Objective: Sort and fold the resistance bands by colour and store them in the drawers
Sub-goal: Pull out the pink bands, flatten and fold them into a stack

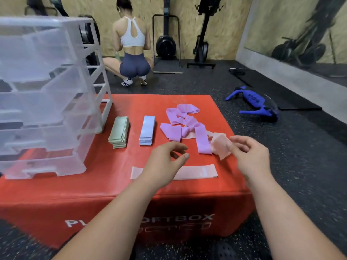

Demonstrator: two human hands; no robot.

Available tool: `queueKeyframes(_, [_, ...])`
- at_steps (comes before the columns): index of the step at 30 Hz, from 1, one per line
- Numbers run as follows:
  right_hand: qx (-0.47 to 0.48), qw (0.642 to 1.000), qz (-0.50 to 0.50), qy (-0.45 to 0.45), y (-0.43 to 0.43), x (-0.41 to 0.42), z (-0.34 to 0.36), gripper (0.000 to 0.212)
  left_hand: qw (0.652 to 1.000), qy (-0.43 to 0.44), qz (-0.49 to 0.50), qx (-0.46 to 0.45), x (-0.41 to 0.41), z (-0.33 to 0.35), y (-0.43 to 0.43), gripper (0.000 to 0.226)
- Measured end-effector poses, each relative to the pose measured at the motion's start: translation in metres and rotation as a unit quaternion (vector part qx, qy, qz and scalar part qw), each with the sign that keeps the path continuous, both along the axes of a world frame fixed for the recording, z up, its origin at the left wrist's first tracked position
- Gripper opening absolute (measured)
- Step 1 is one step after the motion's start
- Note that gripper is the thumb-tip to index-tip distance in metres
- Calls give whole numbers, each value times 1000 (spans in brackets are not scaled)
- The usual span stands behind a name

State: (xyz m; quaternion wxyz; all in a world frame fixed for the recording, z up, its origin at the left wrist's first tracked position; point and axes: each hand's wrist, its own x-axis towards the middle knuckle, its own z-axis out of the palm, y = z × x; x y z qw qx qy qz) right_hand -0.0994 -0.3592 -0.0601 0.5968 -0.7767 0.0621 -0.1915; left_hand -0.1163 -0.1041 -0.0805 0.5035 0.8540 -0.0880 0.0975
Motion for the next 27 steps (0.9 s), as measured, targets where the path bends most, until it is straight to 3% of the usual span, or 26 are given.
queueKeyframes(4, [-39,996,84,-9,19,17,5,21,1000,16,-11,-17,10,-3,4,26])
queueKeyframes(7, [-8,984,177,-14,34,33,13,31,1000,7,-13,-22,27,-5,3,35])
queueKeyframes(11, [-7,959,282,11,44,63,13,24,999,-7,-32,-43,49,0,0,46])
queueKeyframes(15, [33,951,304,34,56,84,10,26,999,-22,1,-44,72,1,6,22])
queueKeyframes(19, [51,945,317,66,61,101,0,32,989,6,33,-143,92,1,17,2])
queueKeyframes(23, [-85,924,364,78,61,111,-12,30,968,23,69,-241,104,3,24,6])
queueKeyframes(27, [-141,925,348,50,62,114,-17,13,964,35,83,-252,110,1,27,7])
